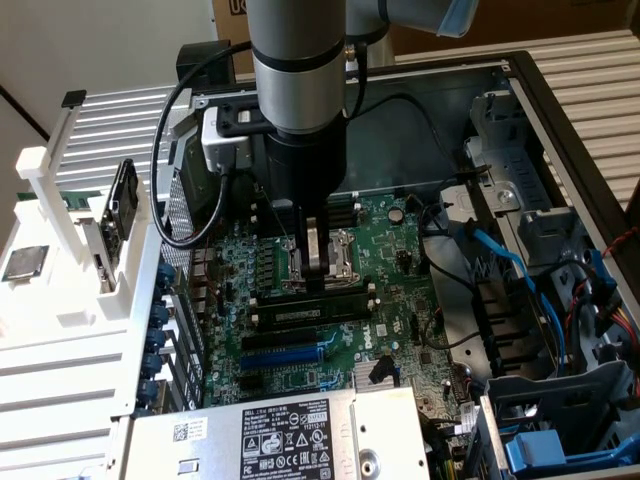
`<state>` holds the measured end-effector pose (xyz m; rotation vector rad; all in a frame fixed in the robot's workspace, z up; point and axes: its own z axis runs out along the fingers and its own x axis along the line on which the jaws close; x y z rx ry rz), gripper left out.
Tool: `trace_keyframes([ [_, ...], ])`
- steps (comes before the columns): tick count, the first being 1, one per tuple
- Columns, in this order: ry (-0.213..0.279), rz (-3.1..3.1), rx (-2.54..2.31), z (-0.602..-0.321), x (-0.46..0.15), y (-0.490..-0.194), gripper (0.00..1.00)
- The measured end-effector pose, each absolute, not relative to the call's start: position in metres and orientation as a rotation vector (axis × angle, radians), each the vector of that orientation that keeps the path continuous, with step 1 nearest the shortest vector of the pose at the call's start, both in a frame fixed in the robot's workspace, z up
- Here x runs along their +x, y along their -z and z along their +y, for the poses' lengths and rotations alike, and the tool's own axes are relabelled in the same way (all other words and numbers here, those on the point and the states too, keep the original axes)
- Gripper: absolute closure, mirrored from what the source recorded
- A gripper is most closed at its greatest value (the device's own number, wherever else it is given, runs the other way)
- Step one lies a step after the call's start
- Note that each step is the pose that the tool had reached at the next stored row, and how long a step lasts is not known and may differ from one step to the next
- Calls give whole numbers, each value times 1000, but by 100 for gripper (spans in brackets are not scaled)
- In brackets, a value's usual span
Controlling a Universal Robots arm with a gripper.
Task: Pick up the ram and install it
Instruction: 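Press down the ram until it locks into place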
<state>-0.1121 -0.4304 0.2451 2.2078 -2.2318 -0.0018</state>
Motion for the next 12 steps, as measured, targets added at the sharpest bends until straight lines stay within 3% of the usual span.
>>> trace_keyframes([
  [12, 2, -2248, 2192, -430, -112, -245, 90],
])
